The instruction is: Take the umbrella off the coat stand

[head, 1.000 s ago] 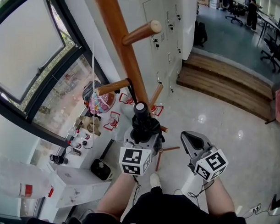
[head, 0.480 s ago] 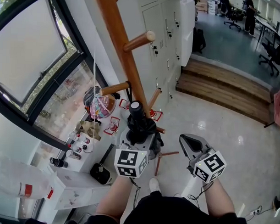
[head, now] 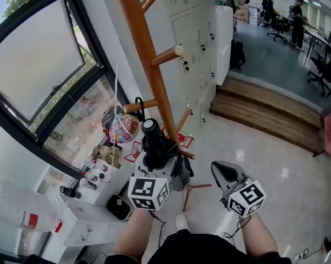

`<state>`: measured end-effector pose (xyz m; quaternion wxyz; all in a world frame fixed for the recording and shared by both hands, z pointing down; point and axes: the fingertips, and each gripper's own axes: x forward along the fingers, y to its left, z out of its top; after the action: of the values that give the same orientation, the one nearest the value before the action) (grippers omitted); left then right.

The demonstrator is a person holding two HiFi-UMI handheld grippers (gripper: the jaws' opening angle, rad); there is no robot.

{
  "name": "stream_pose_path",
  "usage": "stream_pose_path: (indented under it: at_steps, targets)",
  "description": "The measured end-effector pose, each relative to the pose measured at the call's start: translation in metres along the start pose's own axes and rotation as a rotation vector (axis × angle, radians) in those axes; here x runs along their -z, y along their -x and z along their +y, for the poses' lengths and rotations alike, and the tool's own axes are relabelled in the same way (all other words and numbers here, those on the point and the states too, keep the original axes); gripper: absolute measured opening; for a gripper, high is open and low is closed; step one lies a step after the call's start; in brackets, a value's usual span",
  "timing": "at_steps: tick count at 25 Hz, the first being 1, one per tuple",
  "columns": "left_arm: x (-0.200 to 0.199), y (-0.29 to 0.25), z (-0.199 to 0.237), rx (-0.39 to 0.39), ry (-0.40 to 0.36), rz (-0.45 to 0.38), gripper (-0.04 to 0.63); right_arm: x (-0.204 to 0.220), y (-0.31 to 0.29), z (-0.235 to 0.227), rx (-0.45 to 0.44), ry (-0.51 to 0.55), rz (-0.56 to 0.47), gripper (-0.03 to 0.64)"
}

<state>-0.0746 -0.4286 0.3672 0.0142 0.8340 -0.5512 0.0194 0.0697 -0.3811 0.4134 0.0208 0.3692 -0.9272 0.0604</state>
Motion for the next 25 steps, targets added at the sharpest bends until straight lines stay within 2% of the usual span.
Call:
stream_pose_path:
  at_steps: [12,18,25]
  targets:
    - [-0.021,0.036,0.013,-0.102,0.008,-0.061,0.252,-0.009,0.006,0.013,-0.061,0.032,-0.007,0.054]
    - [-0.015,0.065,0.010,-0.157,0.013,-0.052,0.252,-0.012,0.015,0.025,-0.109,0.053,-0.006,0.054]
    - [0.004,0.104,-0.013,-0.216,0.044,-0.015,0.250,-0.006,0.042,0.035,-0.162,0.063,0.017,0.054]
